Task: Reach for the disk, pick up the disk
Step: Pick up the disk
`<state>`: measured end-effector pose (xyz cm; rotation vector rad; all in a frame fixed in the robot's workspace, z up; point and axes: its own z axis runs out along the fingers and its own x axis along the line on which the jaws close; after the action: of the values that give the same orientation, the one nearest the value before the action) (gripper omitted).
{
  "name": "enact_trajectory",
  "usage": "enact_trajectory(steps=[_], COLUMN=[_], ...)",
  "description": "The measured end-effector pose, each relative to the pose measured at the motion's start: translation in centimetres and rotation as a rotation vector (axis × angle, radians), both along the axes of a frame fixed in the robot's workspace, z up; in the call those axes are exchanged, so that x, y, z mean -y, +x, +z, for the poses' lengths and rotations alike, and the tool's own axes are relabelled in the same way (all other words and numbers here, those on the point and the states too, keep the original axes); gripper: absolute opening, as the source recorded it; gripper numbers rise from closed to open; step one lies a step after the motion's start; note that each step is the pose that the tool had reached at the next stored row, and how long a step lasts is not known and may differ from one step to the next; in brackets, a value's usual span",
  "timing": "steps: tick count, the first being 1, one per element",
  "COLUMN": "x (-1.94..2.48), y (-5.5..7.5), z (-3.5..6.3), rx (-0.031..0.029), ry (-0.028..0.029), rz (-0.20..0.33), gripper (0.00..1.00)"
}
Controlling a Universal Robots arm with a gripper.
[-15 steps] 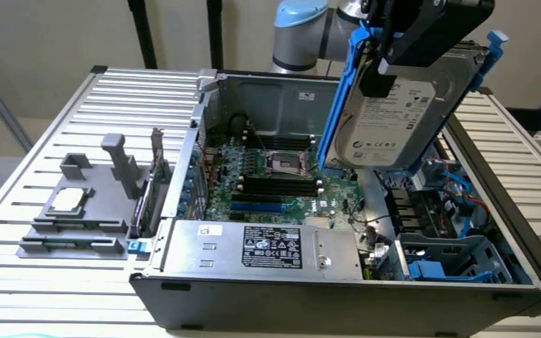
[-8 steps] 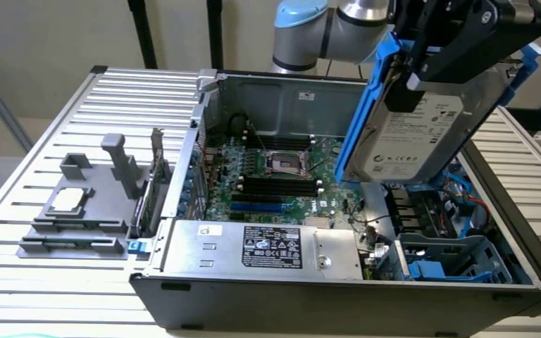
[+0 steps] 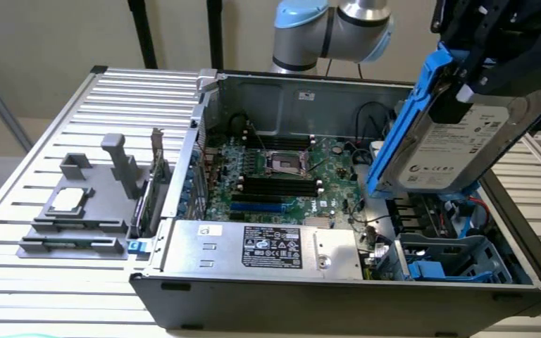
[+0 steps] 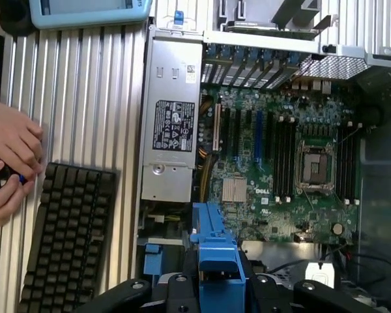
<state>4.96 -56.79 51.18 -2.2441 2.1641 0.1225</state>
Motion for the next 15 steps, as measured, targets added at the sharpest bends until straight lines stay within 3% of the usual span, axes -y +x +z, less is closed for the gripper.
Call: enact_trajectory(steps=[7,15], x=[0.37,0.44], y=[2.9,5.0], z=[-0.13,-0.45], rx=[0.0000,0.0000], ry=[0.0005,0.0006], rz=[0.000,-0.003], gripper=[0.33,0.33])
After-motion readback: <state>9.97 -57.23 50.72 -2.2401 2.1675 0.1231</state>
